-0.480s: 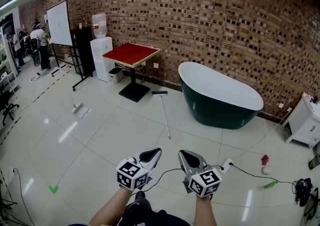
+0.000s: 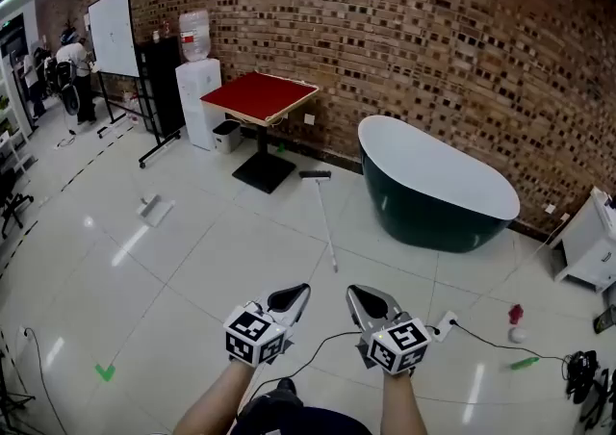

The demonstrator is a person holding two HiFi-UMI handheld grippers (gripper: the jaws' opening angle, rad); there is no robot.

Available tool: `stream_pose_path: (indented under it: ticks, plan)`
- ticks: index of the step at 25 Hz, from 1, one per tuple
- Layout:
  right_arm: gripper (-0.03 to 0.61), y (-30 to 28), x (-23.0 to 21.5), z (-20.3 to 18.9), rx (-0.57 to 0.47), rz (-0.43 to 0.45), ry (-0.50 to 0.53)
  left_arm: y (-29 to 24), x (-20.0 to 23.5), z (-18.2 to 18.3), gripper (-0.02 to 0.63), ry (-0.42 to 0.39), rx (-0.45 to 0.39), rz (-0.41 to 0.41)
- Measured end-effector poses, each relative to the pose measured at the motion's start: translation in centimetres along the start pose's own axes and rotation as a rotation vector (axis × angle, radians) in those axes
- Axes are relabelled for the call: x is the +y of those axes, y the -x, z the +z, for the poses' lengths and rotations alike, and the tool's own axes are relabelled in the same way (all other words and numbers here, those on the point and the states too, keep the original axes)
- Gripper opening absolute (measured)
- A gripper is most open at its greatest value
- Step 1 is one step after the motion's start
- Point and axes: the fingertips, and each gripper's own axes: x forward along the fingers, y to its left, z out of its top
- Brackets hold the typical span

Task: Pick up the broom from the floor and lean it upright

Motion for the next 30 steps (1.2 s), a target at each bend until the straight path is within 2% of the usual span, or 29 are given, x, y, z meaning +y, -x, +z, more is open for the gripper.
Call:
stream_pose_path:
  ticks: [7, 15, 21, 25, 30]
  plan:
    - [0.006, -6.2, -2.0, 1.5, 0.000, -0.051, -0.015, -0.8, 6.9, 2.4, 0.000, -0.029, -0.014, -0.017]
    - [0.006, -12.7, -4.5, 0.5, 0.046, -0.080, -0.030, -1.7, 14.6, 2.3, 0.000, 0.018, -0.018, 0.020]
    - [0.006, -18.2, -8.3, -0.1, 0.068, -0.077, -0.045, -5.9, 19.6, 1.7, 0.000, 0.038, 0.002, 0.011]
    - [0.006, -22.7, -12.0, 0.3, 0.061, -0.075, -0.066, -9.4, 23.1, 3.0, 0.000, 0.024, 0.014, 0.008]
    - [0.006, -29.1, -16.5, 1.8, 0.006, -0.060, -0.102, -13.7, 28.0, 3.8, 0.000, 0.006, 0.043, -0.005]
